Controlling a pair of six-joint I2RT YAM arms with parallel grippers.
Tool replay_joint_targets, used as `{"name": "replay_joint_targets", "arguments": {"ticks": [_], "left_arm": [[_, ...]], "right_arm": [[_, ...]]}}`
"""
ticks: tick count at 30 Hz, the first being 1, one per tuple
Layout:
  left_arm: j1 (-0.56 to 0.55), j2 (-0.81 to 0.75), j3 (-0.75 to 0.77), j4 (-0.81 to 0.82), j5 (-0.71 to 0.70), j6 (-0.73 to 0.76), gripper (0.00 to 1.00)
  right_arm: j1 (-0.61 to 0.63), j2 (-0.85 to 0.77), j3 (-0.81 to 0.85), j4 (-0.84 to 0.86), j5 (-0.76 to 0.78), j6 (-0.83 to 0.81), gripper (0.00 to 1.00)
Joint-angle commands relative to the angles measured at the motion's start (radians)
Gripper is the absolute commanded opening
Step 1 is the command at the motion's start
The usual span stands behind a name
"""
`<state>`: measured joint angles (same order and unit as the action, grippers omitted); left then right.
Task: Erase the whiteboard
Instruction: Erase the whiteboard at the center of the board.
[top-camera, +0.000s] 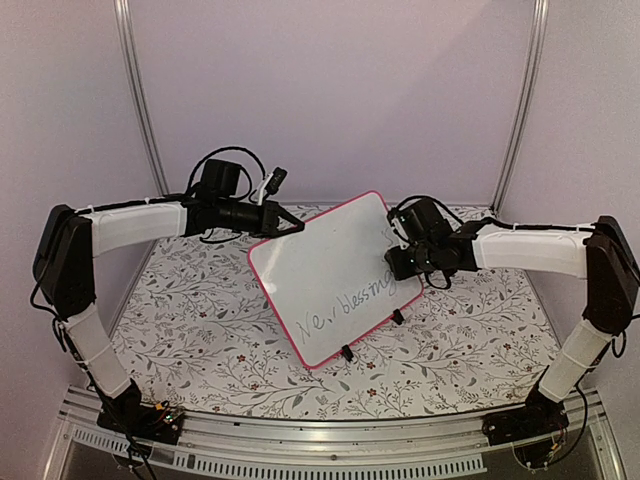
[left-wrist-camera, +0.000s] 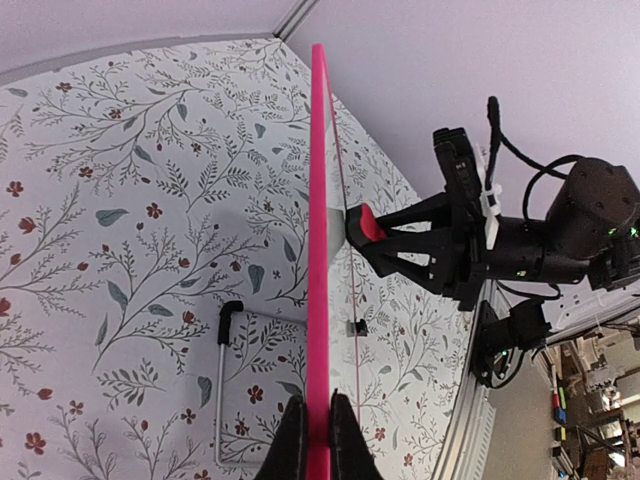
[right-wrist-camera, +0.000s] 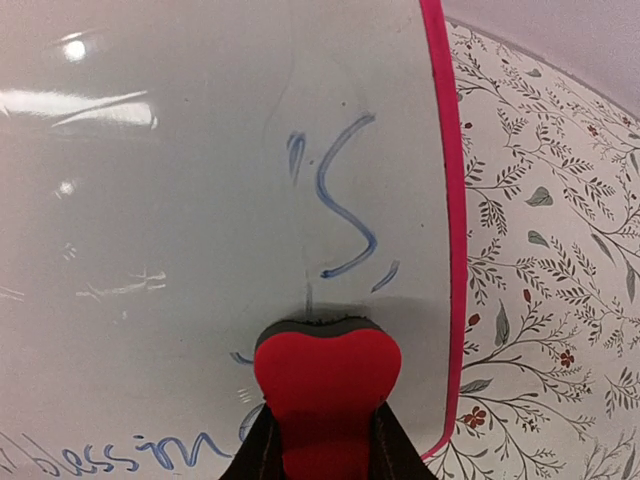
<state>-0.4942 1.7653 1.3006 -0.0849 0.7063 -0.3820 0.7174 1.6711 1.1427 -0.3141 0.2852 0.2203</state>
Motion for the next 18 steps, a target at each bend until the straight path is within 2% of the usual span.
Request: {"name": "replay_joint_targets", "arguments": {"ticks": [1, 18], "left_arm": [[-0.021, -0.004, -0.001, -0.007, -0.024, 0.049, 0.0], [-0.021, -0.001, -0.001, -0.006, -0.023, 0.047, 0.0]], "right_arm": [[0.01, -0.02, -0.027, -0.031, -0.003, 0.012, 0.0], [0.028, -0.099, 0.036, -0.073, 0.037, 0.004, 0.0]]}}
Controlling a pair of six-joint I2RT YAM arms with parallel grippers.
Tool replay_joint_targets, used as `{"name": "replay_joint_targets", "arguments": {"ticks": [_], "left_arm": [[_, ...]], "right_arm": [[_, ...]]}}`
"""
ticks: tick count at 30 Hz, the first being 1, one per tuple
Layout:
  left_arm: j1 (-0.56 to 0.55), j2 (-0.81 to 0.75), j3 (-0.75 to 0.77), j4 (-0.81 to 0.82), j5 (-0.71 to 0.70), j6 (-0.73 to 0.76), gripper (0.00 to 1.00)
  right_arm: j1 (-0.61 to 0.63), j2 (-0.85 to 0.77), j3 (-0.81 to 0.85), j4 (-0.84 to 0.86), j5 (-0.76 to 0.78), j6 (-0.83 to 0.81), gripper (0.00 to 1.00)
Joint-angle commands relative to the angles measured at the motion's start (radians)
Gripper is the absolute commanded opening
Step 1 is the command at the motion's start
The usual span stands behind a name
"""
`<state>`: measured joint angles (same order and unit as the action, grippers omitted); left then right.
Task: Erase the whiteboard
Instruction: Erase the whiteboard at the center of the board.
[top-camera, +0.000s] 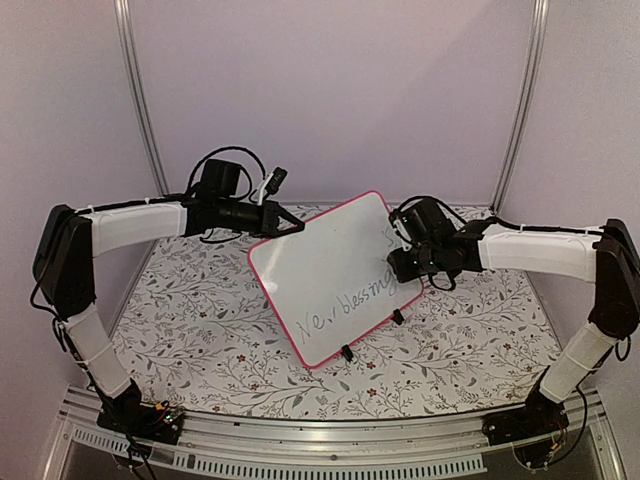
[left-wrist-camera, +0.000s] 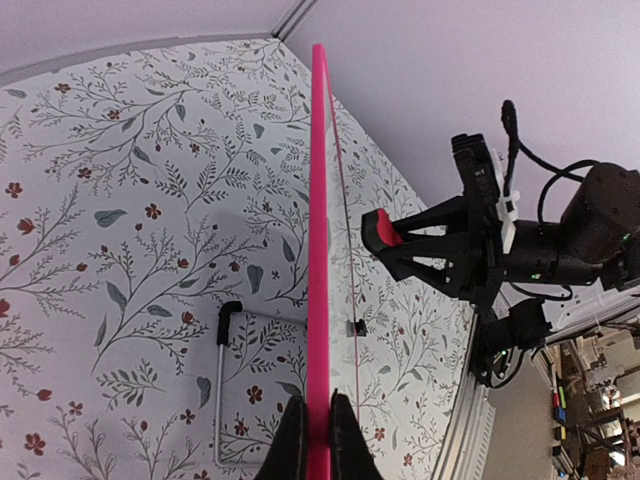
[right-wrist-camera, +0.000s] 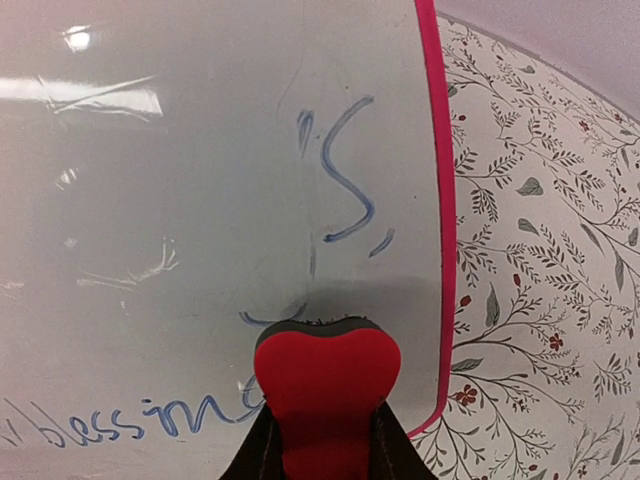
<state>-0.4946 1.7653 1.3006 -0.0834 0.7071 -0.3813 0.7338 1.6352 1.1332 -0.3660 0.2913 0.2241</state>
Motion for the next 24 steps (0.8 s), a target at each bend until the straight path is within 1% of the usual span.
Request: {"name": "replay_joint_targets", "arguments": {"ticks": [1, 5, 11, 17, 24], "left_arm": [[-0.022, -0.001, -0.001, -0.01, -0.025, 0.046, 0.0], [-0.021, -0.001, -0.001, -0.009, -0.026, 0.046, 0.0], [-0.021, -0.005, 0.0, -0.009, -0.029, 0.049, 0.0], [-0.022, -0.007, 0.0, -0.01, -0.026, 0.05, 0.0], [-0.022, -0.006, -0.001, -0.009, -0.025, 0.049, 0.0]], "right_arm": [[0.013, -0.067, 0.057, -0.021, 0.032, -0.001, 0.0], [0.02, -0.05, 0.122, -0.021, 0.026, -0.015, 0.0], [0.037, 0.05, 0.193, -0.03, 0.031, -0.028, 0.0], [0.037, 0.092, 0.169, -0.025, 0.042, -0.017, 0.0], [0.038, 0.079, 0.113, -0.019, 0.046, -0.008, 0.0]]}}
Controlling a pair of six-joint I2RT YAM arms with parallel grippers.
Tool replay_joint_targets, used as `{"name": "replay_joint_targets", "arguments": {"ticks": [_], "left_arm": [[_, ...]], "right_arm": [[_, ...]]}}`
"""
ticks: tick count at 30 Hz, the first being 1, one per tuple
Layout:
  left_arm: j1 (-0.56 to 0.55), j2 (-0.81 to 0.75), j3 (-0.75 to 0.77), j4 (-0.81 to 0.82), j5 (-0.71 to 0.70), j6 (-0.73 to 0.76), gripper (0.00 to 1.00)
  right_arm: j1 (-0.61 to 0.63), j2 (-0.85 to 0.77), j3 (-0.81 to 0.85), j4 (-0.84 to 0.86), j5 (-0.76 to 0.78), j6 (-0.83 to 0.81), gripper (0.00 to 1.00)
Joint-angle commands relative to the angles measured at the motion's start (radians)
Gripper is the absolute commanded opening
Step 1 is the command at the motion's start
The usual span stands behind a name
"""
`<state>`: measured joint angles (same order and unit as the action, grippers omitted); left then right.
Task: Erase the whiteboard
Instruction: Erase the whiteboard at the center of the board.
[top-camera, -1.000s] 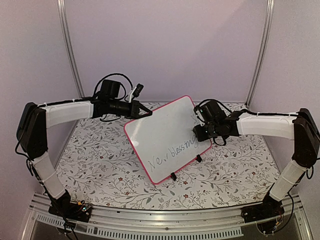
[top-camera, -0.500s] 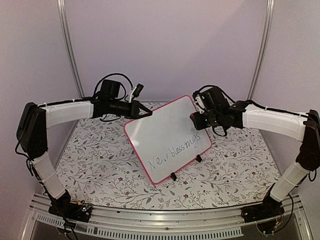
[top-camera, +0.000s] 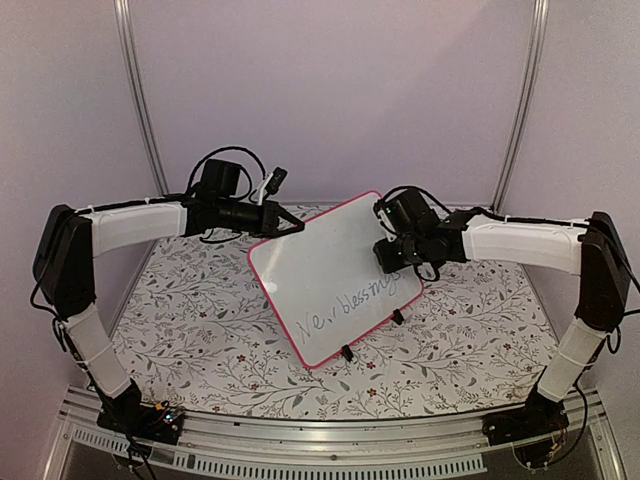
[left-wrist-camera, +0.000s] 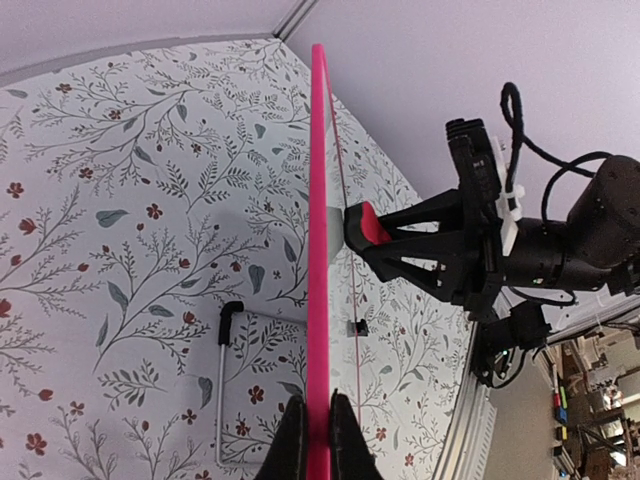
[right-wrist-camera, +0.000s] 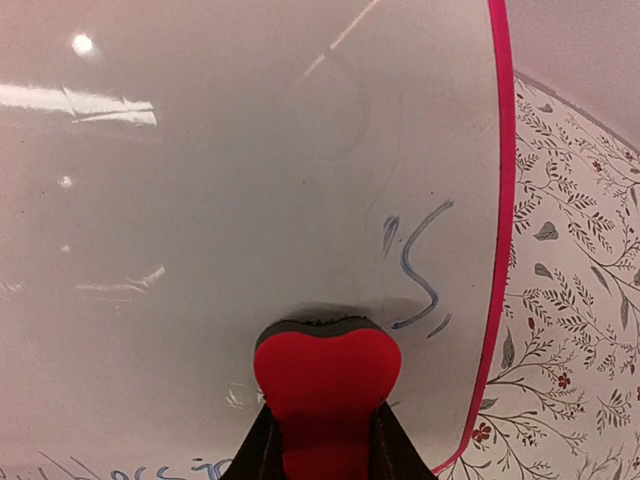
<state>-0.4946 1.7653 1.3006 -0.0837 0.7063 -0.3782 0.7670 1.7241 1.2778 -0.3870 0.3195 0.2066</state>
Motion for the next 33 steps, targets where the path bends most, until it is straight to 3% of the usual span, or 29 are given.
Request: {"name": "replay_joint_targets", "arguments": {"ticks": [1, 33], "left_arm": [[-0.022, -0.006, 0.0, -0.009, -0.024, 0.046, 0.0], [-0.022, -0.01, -0.002, -0.009, -0.028, 0.045, 0.0]], "right_arm": [[0.005, -0.012, -0.041, 0.001, 0.018, 0.009, 0.0], [0.005, -0.047, -0.146, -0.002, 0.028, 0.017, 0.0]]}}
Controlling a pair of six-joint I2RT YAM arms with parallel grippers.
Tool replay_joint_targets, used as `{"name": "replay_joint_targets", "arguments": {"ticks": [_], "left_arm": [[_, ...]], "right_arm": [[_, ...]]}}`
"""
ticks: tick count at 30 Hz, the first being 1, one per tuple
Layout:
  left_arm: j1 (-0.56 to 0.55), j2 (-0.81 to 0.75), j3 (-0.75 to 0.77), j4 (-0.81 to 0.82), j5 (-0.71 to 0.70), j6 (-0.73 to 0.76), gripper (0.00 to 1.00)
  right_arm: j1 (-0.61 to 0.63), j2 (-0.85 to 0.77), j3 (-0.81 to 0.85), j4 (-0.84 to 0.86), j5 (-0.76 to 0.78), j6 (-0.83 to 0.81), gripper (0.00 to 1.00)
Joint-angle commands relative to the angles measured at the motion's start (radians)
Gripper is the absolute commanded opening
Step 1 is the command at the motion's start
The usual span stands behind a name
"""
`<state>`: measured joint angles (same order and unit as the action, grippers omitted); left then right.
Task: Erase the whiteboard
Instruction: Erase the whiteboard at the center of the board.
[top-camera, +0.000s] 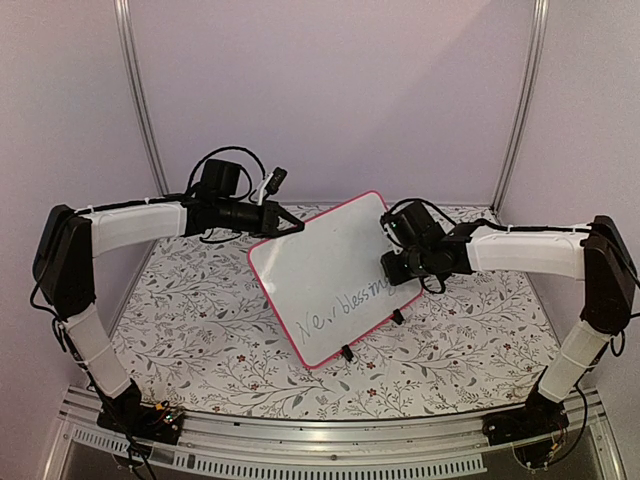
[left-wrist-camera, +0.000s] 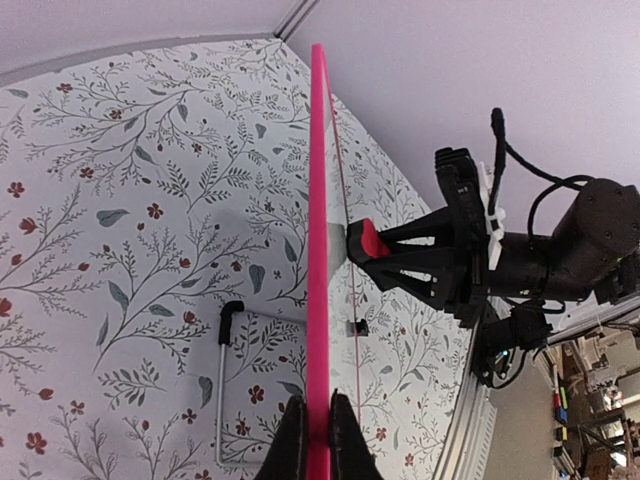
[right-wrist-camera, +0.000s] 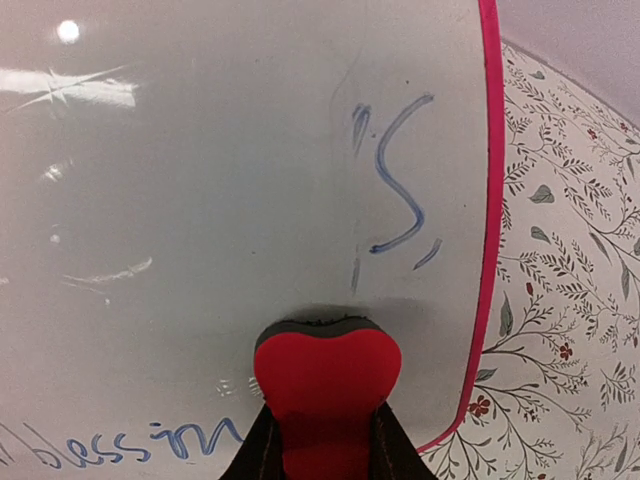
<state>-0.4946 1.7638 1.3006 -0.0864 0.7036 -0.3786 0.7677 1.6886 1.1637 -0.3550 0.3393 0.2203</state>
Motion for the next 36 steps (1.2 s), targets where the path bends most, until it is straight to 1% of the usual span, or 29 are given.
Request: {"name": "replay_joint_targets", "arguments": {"ticks": [1, 13, 17, 26, 36], "left_arm": [[-0.023, -0.009, -0.002, -0.007, -0.025, 0.047, 0.0], [-0.022, -0.009, -0.002, -0.006, -0.025, 0.046, 0.0], [-0.023, -0.008, -0.002, -0.006, -0.025, 0.045, 0.0], [-0.024, -0.005, -0.002, -0.006, -0.026, 0.046, 0.0], [-0.024, -0.004, 0.0, -0.006, -0.025, 0.047, 0.0]], "right_arm": [[0.004, -0.013, -0.032, -0.036, 0.007, 0.004, 0.0], [0.002, -0.043, -0.05, -0.045, 0.025, 0.0, 0.0], [0.002, -0.057, -0.031, -0.053, 0.03, -0.002, 0.0], [-0.011, -0.076, 0.093, -0.065, 0.092, -0.04, 0.0], [-0.034, 0.034, 0.26, -0.053, 0.092, -0.075, 0.0]]}}
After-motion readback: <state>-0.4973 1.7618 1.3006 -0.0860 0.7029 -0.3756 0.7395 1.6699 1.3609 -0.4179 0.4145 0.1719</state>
